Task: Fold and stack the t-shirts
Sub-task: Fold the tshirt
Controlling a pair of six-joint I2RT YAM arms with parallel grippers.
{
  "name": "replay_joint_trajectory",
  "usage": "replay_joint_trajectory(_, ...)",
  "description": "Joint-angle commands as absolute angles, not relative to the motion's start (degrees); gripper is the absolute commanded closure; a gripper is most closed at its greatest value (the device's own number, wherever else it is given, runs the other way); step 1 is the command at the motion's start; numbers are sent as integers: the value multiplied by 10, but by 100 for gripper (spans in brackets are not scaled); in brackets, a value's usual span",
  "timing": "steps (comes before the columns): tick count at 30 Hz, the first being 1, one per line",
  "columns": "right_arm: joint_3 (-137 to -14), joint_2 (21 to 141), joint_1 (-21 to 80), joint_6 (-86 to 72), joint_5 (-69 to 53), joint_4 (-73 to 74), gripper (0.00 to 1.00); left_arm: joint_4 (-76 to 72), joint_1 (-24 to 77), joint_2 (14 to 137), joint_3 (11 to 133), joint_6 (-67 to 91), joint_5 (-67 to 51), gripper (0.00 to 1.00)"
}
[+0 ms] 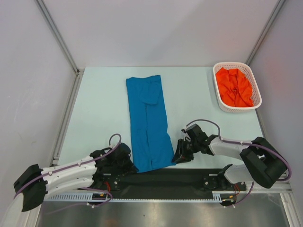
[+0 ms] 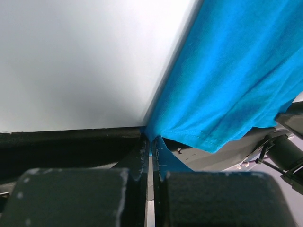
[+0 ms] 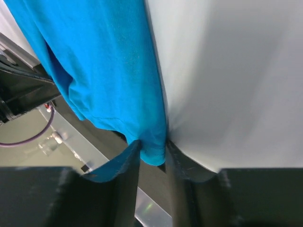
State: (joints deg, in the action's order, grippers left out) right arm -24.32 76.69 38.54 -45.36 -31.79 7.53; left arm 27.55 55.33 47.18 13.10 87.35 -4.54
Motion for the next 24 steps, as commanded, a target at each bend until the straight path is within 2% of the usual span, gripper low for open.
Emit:
replay_joint_trajectory(1,-222,784,403,-466,-270,66,72,293,555,461,156,856,-29,100)
replay_joint_trajectory(2,-223,782,406,-468,-269,70,84,299,553,459,158,853,-26,100)
replay_joint_trajectory(5,-234,758,428,-475,-262,97,100,338,553,447,176,841,-13,100)
replay_joint_trajectory(13,-248,667,507,-552,-223,155,100,453,552,406,233,814,-2,100)
replay_joint_trajectory(19,-256,664,542,-584,-207,148,100,509,551,393,250,795,-6,100)
replay_joint_trajectory(24,-315,678,537,-558,-193,191,100,516,550,383,279,770,18,100)
